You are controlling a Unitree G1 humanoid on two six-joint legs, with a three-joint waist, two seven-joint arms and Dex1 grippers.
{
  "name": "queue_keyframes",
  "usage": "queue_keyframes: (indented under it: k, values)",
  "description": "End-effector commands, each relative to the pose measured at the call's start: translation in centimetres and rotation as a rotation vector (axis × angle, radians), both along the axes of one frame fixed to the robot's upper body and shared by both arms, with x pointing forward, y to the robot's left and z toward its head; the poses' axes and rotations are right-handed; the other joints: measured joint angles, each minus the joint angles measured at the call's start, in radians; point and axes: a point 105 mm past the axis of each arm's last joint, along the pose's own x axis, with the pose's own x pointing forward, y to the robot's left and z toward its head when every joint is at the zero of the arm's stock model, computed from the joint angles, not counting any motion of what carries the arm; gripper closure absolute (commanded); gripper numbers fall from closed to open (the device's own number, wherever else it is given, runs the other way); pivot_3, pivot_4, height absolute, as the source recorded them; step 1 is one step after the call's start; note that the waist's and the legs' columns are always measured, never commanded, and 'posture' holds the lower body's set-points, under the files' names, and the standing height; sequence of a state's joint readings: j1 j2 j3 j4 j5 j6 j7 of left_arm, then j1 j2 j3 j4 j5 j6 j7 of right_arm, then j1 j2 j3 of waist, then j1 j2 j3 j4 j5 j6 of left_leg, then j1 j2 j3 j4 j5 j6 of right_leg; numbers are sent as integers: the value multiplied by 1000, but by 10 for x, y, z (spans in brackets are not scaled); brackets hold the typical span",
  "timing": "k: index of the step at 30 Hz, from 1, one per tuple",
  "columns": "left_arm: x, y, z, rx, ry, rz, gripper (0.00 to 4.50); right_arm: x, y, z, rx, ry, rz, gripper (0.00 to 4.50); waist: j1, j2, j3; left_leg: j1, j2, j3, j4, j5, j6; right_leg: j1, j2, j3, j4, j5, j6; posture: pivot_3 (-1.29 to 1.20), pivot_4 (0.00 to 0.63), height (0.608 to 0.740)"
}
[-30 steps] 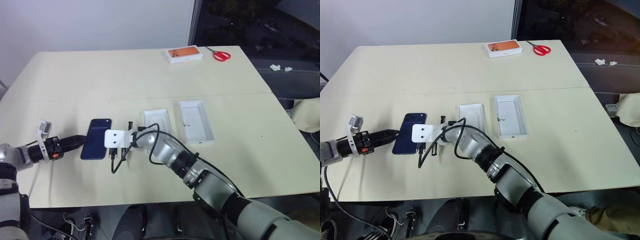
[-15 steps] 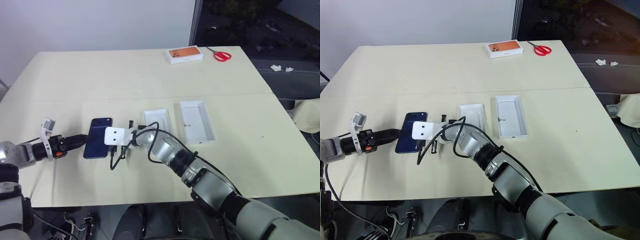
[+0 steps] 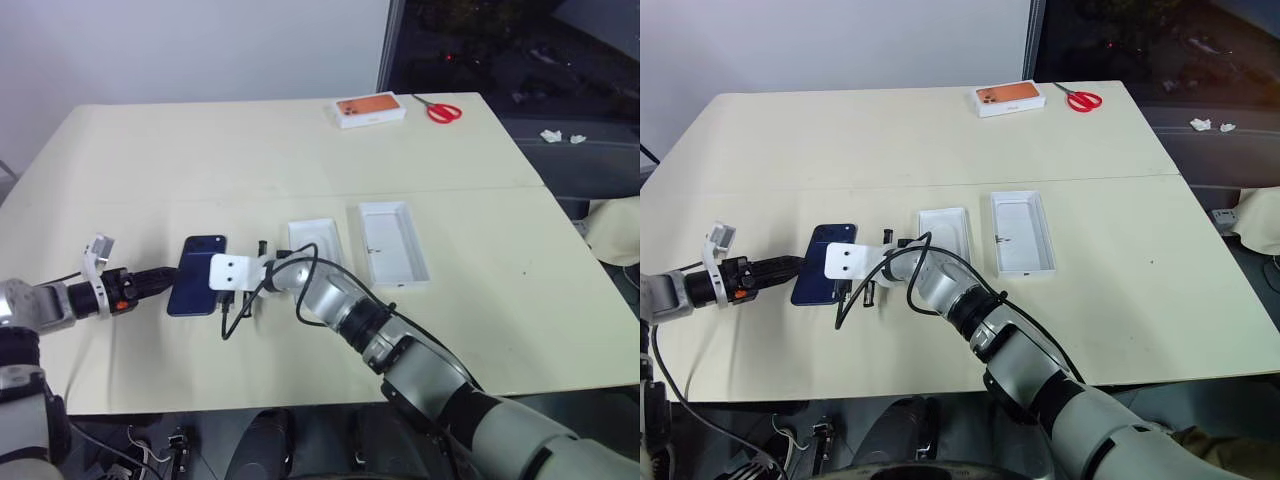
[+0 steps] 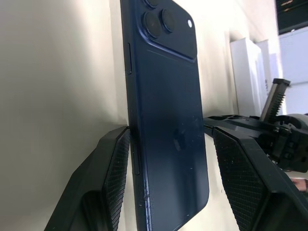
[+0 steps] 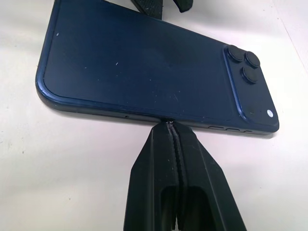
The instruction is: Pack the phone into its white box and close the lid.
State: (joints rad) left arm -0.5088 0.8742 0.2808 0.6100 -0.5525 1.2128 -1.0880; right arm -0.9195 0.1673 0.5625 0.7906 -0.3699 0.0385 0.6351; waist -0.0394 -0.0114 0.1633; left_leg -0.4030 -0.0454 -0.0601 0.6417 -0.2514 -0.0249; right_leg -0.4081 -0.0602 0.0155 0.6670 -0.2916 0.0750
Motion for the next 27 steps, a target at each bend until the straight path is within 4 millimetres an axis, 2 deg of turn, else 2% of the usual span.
queue_keyframes:
  k: [1, 6, 11, 15, 21, 27]
  values:
    - [-2, 2, -4, 37, 28, -17, 1626, -7, 19, 25, 57, -63, 64, 4440, -3, 0, 0, 0, 0, 0, 0, 0, 0, 0, 0, 0, 0, 0, 0, 0, 150, 740]
    - [-6, -2, -17, 32, 69, -26, 1626, -6, 17, 24, 56, -64, 59, 4440, -5, 0, 0, 0, 0, 0, -1, 0, 0, -1, 0, 0, 0, 0, 0, 0, 150, 740]
    - [1, -32, -30, -45, 74, -73, 1626, -7, 18, 24, 54, -65, 66, 4440, 1, 1, 0, 1, 0, 0, -1, 0, 0, 1, 0, 0, 0, 0, 0, 0, 150, 740]
    - [1, -45, -24, -133, 71, -90, 1626, -8, 19, 25, 56, -66, 70, 4440, 10, 2, -1, 4, -1, 0, -1, 0, 0, 4, -1, 0, 0, 0, 0, 0, 150, 740]
    - [-3, -43, -22, -145, 74, -75, 1626, -6, 17, 24, 51, -72, 66, 4440, 6, 2, -2, 3, -1, 0, -1, 0, 1, 3, -1, 0, -1, 0, 0, 0, 150, 740]
    - [-9, -30, -23, -141, 66, -40, 1626, -5, 16, 26, 52, -76, 63, 4440, -6, 2, -2, 3, -1, 1, -4, 0, 0, 1, -1, 1, -1, 0, 0, 0, 150, 740]
